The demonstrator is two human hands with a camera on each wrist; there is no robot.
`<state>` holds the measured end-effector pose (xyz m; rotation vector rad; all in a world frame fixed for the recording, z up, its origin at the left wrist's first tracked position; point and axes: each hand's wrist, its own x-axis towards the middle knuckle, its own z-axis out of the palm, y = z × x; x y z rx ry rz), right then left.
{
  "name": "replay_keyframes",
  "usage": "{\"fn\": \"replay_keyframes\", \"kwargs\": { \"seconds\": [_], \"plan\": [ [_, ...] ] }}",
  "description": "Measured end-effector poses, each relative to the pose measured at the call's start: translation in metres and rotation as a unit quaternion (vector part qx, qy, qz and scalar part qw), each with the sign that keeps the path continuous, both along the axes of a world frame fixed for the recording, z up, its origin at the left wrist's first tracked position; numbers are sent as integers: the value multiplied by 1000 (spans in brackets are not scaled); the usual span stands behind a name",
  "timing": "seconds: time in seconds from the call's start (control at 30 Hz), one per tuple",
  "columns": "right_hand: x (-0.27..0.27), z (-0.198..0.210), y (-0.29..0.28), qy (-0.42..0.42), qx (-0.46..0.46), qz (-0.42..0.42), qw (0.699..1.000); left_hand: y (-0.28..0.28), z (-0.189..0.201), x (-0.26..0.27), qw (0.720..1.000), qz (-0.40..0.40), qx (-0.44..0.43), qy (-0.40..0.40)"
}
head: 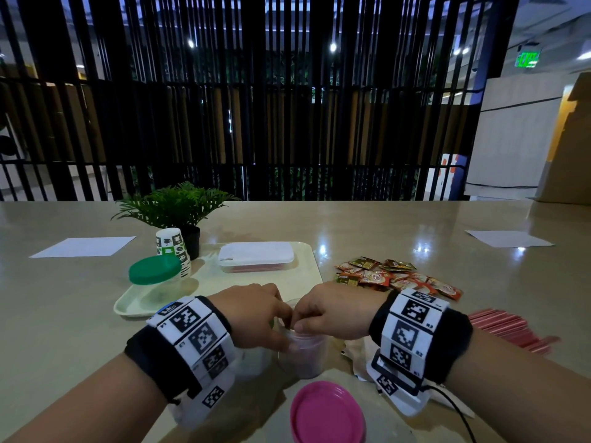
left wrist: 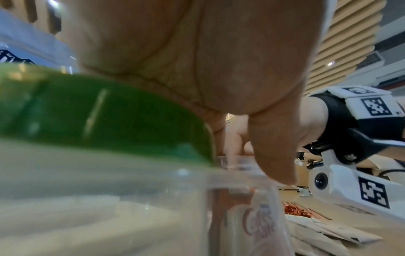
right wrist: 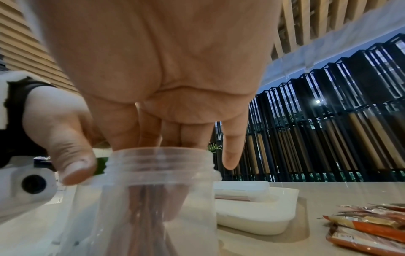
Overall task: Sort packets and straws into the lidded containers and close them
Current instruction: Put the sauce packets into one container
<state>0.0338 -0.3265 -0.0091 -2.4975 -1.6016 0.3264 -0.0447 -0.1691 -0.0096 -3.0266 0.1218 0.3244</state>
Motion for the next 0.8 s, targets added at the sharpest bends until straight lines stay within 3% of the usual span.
{"fn": "replay_keyframes", "kwargs": {
  "seconds": [0.2,0.3,0.37,0.5,0.6,0.73,0.8],
  "plan": [
    [0,0,-2,8,-2,1,1000,2,-1,0,1000,-11,-10,0],
    [6,7,-8,61,37,-21,997,4,-2,0,1000,-12,-14,-6],
    [17,20,-15,103,98,-61,988,5,-2,1,1000,-11,-17,-9],
    [66,38,-40,68,126,-190,971,7,-1,1,1000,-10,-22,-7],
    [96,45,-58,0,40,-298,954,6,0,1,1000,-8,-25,-3],
    [164,13,-85,-57,-129,-382,913,5,1,0,1000,-11,-27,5],
    [184,0,-90,-65,-140,-406,901,5,2,-1,999,-11,-32,7]
  ]
}}
